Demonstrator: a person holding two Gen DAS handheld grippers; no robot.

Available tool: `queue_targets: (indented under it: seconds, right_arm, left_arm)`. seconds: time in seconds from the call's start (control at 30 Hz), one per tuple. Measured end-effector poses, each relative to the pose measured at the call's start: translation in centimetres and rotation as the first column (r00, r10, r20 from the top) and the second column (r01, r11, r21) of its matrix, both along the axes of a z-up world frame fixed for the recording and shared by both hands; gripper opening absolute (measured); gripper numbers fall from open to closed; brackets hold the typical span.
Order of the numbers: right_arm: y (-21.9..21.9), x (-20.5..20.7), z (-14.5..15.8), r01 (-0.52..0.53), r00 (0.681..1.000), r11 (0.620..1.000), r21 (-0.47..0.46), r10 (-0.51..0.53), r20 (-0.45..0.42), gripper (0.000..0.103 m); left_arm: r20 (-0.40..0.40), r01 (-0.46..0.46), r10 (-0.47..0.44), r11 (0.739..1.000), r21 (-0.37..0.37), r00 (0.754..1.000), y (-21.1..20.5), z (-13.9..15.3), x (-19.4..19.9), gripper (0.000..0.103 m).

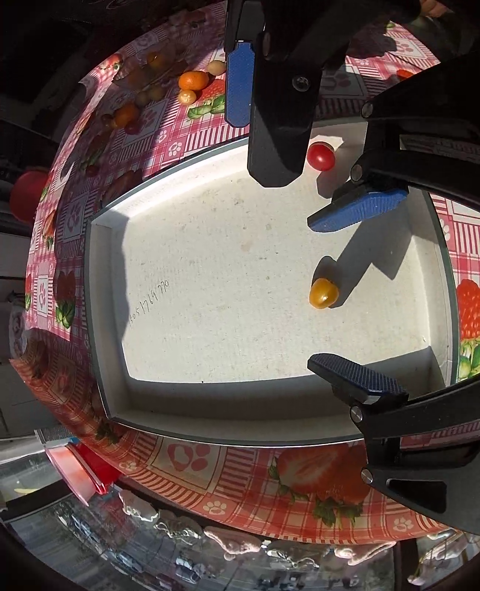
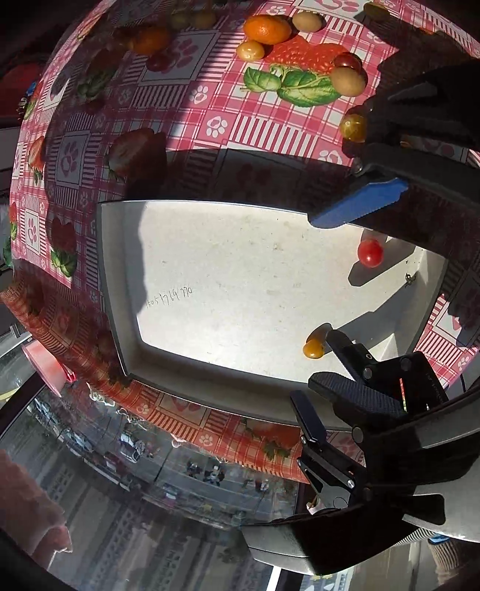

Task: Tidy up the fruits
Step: 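Open both tools to drop the tomatoes into the white tray, then grasp a yellow cherry tomato with the left tool while the right tool grasps a brown longan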

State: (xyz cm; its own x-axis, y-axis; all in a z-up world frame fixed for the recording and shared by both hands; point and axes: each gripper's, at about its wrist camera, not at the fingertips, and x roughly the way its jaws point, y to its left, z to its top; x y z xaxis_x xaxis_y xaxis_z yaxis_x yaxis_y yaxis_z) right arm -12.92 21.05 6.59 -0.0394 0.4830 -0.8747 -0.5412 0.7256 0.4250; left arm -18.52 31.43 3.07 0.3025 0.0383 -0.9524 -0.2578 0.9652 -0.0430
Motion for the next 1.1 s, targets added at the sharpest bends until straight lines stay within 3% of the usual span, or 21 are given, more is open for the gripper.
queue_targets:
  seconds: [0.17, 0.33, 0.6, 0.8, 0.97, 1.1]
  right_arm:
    - [-5.2, 1.3, 1.8, 0.114, 0.991, 0.993, -0.018, -0.112, 0.071, 0.083]
    - [-11.7, 2.4, 2.0, 0.256, 0.963, 0.964, -0.066, -0.248, 0.109, 0.083]
    - [-21.3, 3.4, 0.2, 0.441, 0.897, 0.882, -0.168, -0.425, 0.125, 0.083]
    - [-24.1, 4.0, -1.2, 0.485, 0.875, 0.85, -0.207, -0.469, 0.124, 0.083]
    - [-24.4, 4.2, -2.3, 0.476, 0.879, 0.852, -0.218, -0.461, 0.119, 0.083]
    - [-24.3, 4.5, -3.2, 0.469, 0.883, 0.853, -0.229, -0.453, 0.122, 0.083]
  left_arm:
    - [-0.012, 0.038, -0.038, 0.998, -0.046, 0.999, -2.5, 0.8, 1.7, 0.069]
    - [-0.008, 0.128, -0.128, 0.992, 0.016, 0.992, -6.7, 2.0, 4.7, 0.069]
    - [0.042, 0.242, -0.245, 0.968, 0.065, 0.969, -11.9, 2.7, 10.4, 0.069]
    - [0.032, 0.309, -0.312, 0.948, 0.074, 0.95, -14.6, 0.5, 14.4, 0.069]
    - [0.017, 0.376, -0.378, 0.923, 0.087, 0.925, -16.3, -1.3, 15.5, 0.069]
    - [0.008, 0.385, -0.387, 0.919, 0.089, 0.922, -17.1, -2.3, 16.1, 0.069]
